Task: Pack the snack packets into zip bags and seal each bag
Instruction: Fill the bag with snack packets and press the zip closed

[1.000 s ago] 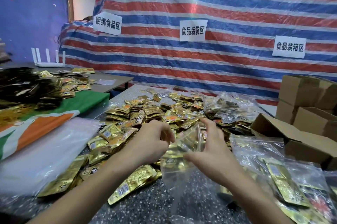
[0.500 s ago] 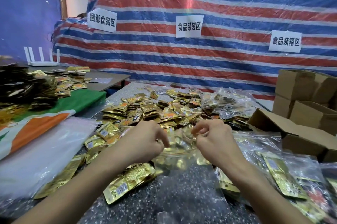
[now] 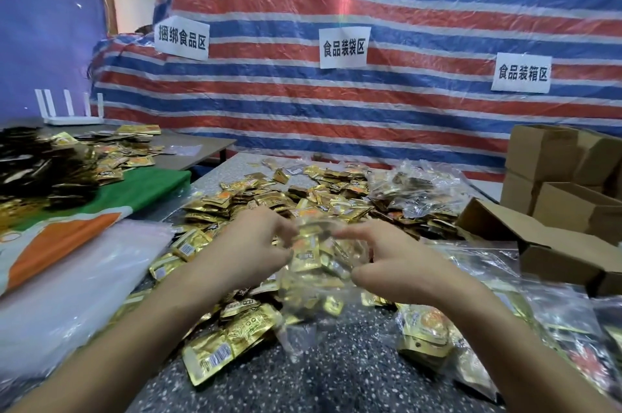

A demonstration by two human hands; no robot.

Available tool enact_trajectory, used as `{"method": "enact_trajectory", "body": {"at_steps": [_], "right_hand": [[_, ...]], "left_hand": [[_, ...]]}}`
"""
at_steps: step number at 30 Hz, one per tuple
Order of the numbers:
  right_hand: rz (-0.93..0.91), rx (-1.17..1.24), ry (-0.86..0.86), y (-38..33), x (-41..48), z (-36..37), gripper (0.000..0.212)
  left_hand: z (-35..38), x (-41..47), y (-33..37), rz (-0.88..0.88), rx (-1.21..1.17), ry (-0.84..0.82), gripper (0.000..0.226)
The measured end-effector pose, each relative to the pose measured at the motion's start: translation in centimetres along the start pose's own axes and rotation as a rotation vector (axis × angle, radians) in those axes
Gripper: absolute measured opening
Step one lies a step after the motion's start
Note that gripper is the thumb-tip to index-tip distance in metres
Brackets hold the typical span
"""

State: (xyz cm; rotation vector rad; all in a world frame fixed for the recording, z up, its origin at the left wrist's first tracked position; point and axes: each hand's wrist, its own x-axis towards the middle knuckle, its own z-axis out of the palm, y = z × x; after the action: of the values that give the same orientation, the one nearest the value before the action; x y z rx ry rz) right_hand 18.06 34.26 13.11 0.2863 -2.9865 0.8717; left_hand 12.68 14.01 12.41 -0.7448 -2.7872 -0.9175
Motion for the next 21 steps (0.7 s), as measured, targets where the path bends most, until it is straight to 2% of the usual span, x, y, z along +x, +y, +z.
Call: {"method": "enact_trajectory", "body": {"at_steps": [1, 3, 5, 6, 7, 9, 11, 13, 14, 16, 18, 21], "right_hand": [[-0.046, 0.074, 0.0, 0.0, 0.1, -0.1, 0.048], [-0.146, 0.309, 0.184, 0.2, 0.7, -0.1, 0.013], [-0.116, 0.56, 0.408, 1.0, 2.2, 0.4, 0.018], [-0.057, 0.598, 0.464, 1.5, 3.2, 0.9, 0.019], [0.01, 0.565, 0.462, 2.1, 4.3, 1.5, 0.017], [0.127, 0.452, 0.294, 3.8, 6.7, 3.1, 0.012], [0.205, 0.387, 0.113, 5.3, 8.7, 4.8, 0.026], [0.182, 0.233, 0.037, 6.2, 10.1, 6.3, 0.047], [0.152, 0.154, 0.028, 6.4, 10.6, 7.1, 0.057], [0.122, 0.118, 0.046, 6.5, 11.3, 8.4, 0.063], [0.142, 0.139, 0.103, 6.6, 11.9, 9.3, 0.057], [0.172, 0.089, 0.159, 7.1, 12.4, 9.7, 0.036]], "left_hand": [[0.0, 0.1, -0.1, 0.003, 0.006, -0.036, 0.026], [0.1, 0.2, -0.5, 0.0, -0.023, -0.088, 0.03], [0.3, 0.1, -0.9, -0.007, -0.076, -0.12, 0.035], [0.2, 0.1, -1.0, -0.01, -0.094, -0.129, 0.034], [0.2, 0.0, -1.1, -0.013, -0.104, -0.135, 0.032], [0.0, -0.1, -1.4, -0.015, -0.082, -0.135, 0.027], [-0.2, -0.2, -1.9, -0.018, -0.046, -0.122, 0.028], [-0.3, -0.3, -2.4, -0.03, -0.04, -0.109, 0.029], [-0.4, -0.4, -2.7, -0.041, -0.047, -0.109, 0.03], [-0.4, -0.5, -3.1, -0.057, -0.042, -0.119, 0.035], [-0.3, -0.6, -3.5, -0.067, -0.005, -0.128, 0.042], [0.1, -0.5, -4.0, -0.092, 0.013, -0.128, 0.046]]}}
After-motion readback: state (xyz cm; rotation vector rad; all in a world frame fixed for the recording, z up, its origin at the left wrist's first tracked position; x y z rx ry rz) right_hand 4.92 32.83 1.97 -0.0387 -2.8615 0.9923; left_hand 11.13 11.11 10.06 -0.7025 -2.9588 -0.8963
